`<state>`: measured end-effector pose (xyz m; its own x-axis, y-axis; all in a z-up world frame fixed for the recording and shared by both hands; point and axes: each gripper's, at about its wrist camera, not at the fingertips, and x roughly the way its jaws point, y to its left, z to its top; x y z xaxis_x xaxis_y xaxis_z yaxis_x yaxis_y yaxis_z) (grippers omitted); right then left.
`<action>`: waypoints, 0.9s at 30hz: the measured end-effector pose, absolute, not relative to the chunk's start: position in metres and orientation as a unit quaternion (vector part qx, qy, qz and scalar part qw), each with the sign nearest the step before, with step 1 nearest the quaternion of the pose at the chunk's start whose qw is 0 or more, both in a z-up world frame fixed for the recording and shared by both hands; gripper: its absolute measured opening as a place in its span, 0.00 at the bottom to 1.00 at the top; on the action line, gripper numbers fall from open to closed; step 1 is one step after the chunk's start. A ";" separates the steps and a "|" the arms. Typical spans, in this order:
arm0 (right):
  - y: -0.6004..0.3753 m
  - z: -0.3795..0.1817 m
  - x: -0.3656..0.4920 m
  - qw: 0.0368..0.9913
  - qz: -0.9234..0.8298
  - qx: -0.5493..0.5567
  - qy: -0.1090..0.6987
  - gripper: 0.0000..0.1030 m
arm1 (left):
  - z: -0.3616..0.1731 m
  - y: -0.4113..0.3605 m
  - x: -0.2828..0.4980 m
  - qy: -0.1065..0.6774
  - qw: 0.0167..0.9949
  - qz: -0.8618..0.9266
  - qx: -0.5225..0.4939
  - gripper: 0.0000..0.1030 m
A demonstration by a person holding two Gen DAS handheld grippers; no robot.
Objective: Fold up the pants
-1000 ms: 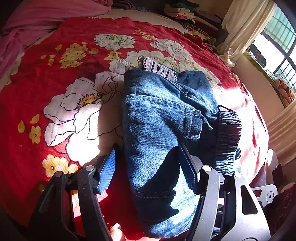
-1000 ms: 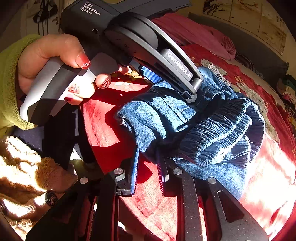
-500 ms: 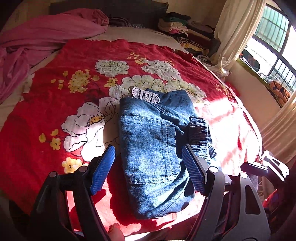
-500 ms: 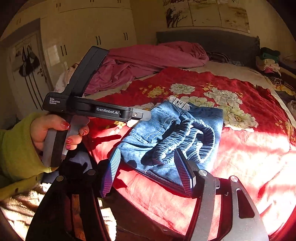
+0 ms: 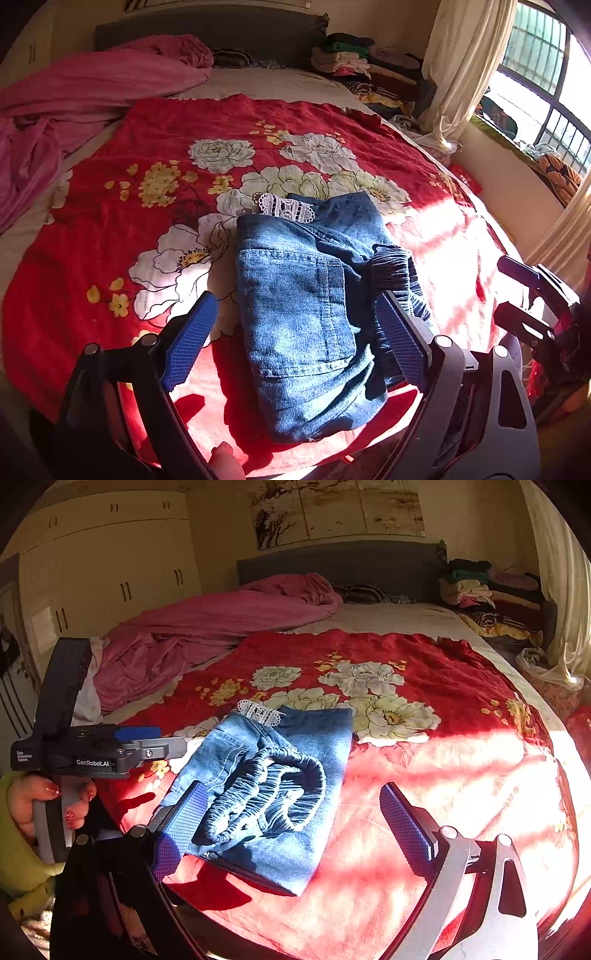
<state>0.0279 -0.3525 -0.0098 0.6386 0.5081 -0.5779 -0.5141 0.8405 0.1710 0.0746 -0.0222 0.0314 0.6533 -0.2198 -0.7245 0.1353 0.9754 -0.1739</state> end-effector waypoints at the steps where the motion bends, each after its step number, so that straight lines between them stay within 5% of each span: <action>1: -0.353 -0.013 0.032 0.904 0.276 -0.001 0.326 0.91 | 0.029 -0.022 0.076 0.405 0.908 -0.095 -0.050 0.79; 21: -0.340 -0.062 0.081 0.870 0.269 0.029 0.412 0.91 | -0.006 -0.001 0.091 0.426 0.899 -0.068 -0.074 0.85; 23: -0.338 -0.067 0.085 0.864 0.272 0.034 0.422 0.89 | -0.011 0.001 0.093 0.429 0.897 -0.070 -0.082 0.85; 27: -0.336 -0.077 0.095 0.844 0.295 0.059 0.443 0.68 | -0.022 0.003 0.097 0.439 0.889 -0.080 -0.105 0.85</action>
